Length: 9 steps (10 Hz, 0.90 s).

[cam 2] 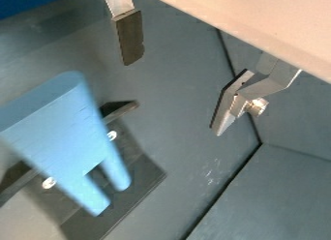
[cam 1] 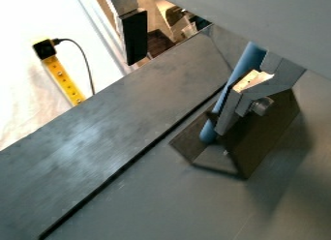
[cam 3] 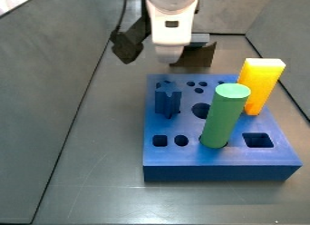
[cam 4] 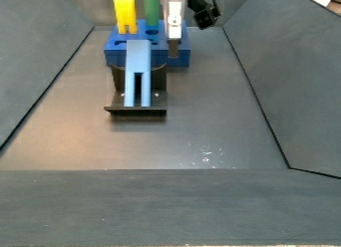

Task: Pick up the square-circle object. Move up. Rotate the square-circle object. Place the square-circle object on the fixture. Regrasp the square-circle object. Move to above the board. Insert the square-circle object.
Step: Regrasp the square-circle object.

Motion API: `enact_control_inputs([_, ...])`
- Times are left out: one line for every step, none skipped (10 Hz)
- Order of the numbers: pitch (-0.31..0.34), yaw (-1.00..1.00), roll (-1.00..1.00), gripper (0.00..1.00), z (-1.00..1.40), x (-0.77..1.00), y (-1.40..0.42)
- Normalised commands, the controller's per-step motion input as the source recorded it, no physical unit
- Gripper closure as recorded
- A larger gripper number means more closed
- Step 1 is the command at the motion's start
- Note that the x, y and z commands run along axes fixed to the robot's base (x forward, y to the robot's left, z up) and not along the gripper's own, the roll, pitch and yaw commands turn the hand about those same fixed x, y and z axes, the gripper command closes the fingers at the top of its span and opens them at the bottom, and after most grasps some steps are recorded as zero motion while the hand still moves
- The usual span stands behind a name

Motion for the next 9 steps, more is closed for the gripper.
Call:
enact_control_inputs([0.030,-0.06,0.11,0.00,-0.04,1.00,-0.01])
enact_control_inputs([0.065,-0.06,0.11,0.00,-0.04,1.00,-0.01])
enact_control_inputs([0.095,-0.05,0.10,0.00,-0.04,1.00,-0.01])
enact_control_inputs([0.126,-0.02,0.10,0.00,-0.04,0.96,-0.01])
enact_control_inputs([0.137,0.00,0.11,0.00,-0.04,0.87,-0.01])
enact_control_inputs([0.145,0.02,0.11,0.00,-0.04,0.79,-0.01])
enact_control_inputs([0.150,0.05,0.12,0.00,-0.04,0.70,-0.01])
enact_control_inputs([0.144,0.06,0.11,0.00,-0.03,0.63,-0.02])
enact_control_inputs([0.142,0.07,0.11,0.00,-0.03,0.58,-0.02])
